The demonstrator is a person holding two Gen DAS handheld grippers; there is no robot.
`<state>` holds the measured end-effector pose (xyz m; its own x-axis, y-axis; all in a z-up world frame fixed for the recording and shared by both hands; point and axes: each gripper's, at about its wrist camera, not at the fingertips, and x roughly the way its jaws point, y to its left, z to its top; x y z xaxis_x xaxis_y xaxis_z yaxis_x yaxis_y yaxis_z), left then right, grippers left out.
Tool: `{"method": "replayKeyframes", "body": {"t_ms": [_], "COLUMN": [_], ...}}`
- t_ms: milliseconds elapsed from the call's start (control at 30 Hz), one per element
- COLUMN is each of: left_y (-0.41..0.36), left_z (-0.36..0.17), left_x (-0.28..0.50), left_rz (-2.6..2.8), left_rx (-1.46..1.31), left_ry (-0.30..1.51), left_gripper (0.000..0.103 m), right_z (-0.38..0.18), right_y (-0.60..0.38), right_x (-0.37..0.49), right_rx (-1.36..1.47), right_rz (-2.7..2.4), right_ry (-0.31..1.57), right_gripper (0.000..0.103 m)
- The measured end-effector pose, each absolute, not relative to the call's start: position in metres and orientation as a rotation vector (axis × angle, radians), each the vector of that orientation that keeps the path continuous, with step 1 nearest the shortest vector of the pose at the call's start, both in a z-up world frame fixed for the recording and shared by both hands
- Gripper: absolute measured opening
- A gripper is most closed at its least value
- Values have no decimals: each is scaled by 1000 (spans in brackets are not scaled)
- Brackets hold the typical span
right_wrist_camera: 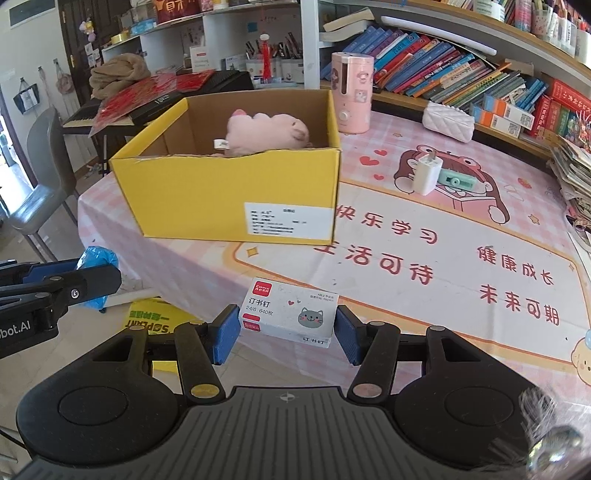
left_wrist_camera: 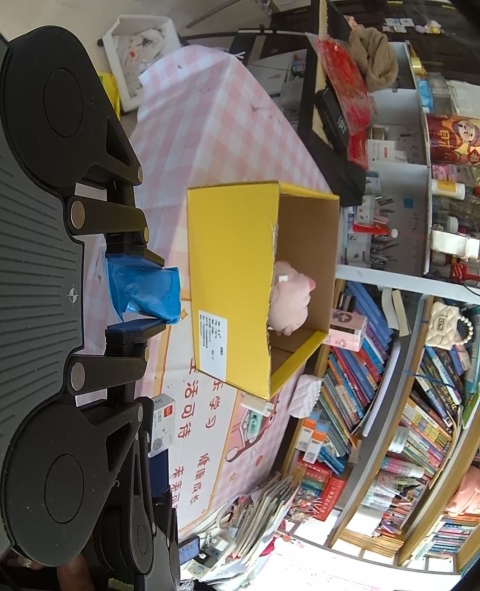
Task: Organize objects
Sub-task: 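Carry the blue packet and white staple box over the yellow box with both grippers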
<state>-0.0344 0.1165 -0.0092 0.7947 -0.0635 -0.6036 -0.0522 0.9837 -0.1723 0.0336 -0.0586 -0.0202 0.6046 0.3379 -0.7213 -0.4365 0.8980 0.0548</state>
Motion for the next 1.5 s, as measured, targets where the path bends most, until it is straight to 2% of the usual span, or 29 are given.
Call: {"method": "replayKeyframes", "body": {"t_ms": [700, 1000, 1500], "left_y": [132, 138, 133], "left_z": [13, 34, 21], "left_x": [-15, 28, 107], "left_rz": [-19, 11, 63], "left_rx": [-163, -125, -48], "left_ry": [571, 485, 519], "left_gripper": [27, 27, 27], "right_z": [-3, 22, 37], "right_y": [-41, -36, -9], "right_x": [45, 89, 178], "right_rx": [-169, -147, -163], "right_rz": [435, 419, 475], "right_ry": [750, 665, 597], "right_gripper": [53, 53, 53]}}
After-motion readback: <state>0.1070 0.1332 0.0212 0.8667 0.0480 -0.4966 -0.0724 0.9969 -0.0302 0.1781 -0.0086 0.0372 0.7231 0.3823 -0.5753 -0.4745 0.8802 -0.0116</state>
